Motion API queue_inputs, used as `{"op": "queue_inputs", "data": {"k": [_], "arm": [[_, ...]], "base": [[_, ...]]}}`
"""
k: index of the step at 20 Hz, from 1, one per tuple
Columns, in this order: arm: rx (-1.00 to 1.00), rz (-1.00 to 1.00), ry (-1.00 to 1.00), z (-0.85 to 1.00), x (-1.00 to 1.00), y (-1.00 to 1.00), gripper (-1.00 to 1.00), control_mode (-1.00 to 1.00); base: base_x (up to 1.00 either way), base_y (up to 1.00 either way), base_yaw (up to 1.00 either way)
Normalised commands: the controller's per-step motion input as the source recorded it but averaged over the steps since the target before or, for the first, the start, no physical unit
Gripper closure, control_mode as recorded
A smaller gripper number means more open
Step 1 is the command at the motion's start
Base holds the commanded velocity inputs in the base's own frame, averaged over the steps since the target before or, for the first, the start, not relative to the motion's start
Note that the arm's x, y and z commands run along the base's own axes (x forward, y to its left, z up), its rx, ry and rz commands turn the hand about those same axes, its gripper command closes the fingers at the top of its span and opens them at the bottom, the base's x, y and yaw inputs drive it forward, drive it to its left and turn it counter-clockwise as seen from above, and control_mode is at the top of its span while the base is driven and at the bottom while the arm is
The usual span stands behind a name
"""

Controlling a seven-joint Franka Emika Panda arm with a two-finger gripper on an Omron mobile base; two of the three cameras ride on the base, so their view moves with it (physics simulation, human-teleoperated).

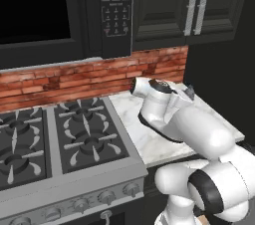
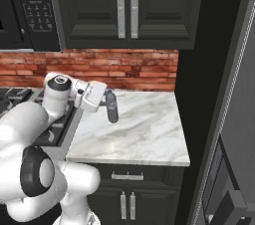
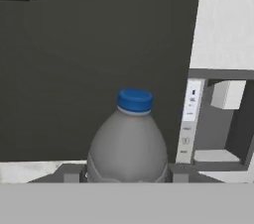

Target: Take the bottled waters from the counter and place them in the freezer to freeze. Close the freezer door after placing the bottles.

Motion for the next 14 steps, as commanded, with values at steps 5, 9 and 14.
{"op": "queue_inputs", "data": {"k": [5,9,14], "arm": [[0.0,-0.08,0.0,0.91,-1.0,0.28,1.0,-1.0],[0.0,-0.09,0.0,0.87,-1.0,0.23,1.0,-1.0],[0.0,-0.04,-0.03,0.37,-0.88,0.04,1.0,-1.0]], "base": [[0.0,0.0,0.0],[0.0,0.0,0.0],[0.0,0.0,0.0]]}}
